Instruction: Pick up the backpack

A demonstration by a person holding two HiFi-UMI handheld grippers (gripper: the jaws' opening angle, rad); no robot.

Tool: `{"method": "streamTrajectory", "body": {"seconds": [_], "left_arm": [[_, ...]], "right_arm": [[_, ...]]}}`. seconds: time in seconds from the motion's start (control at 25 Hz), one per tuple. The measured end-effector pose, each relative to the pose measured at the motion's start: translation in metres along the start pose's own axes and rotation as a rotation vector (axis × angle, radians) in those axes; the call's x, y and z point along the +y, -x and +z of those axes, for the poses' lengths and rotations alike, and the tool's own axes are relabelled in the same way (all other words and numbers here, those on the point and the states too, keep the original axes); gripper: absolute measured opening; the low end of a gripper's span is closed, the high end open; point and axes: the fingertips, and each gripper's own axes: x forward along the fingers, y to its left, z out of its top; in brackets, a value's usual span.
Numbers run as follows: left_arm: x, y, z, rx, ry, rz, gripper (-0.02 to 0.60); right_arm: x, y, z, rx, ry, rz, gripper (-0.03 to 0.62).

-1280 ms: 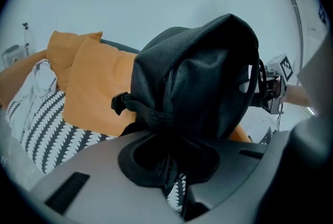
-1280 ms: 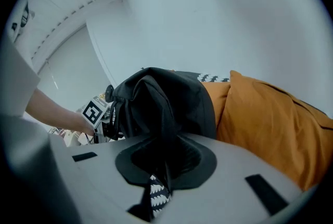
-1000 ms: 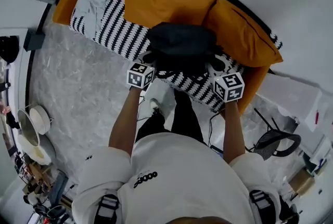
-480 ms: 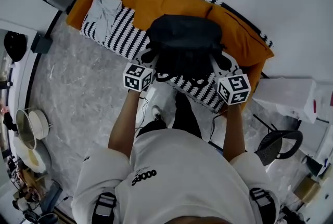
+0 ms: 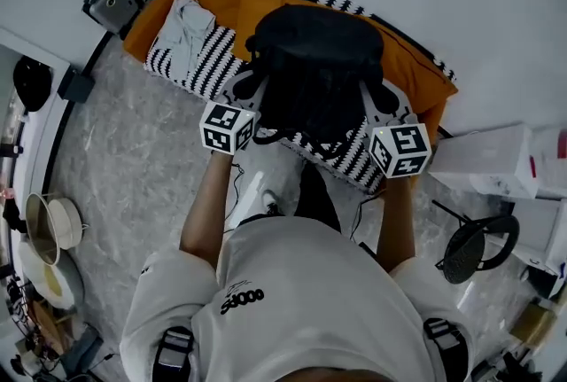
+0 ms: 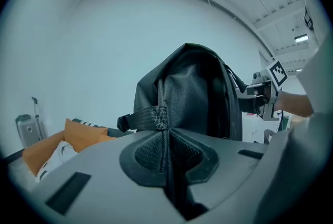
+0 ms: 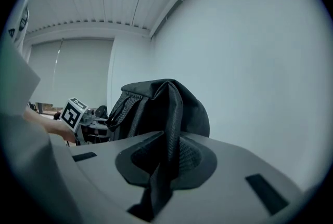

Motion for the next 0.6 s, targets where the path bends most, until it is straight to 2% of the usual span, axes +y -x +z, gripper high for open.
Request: {"method": "streamTrajectory", "body": {"seconds": [0.32, 0.6], "left_arm": [[-0.01, 0.059, 0.06, -0.066, -0.111, 0.036, 0.035], [-0.017, 0.114, 0.106, -0.136, -0.174, 0.083, 0.034]], "right_arm": [[0.036, 0.033, 0.062, -0.081, 0.091, -0.03, 0.061], [0.072, 0.063, 0.112, -0.174, 0.141, -0.029, 0.061]]}}
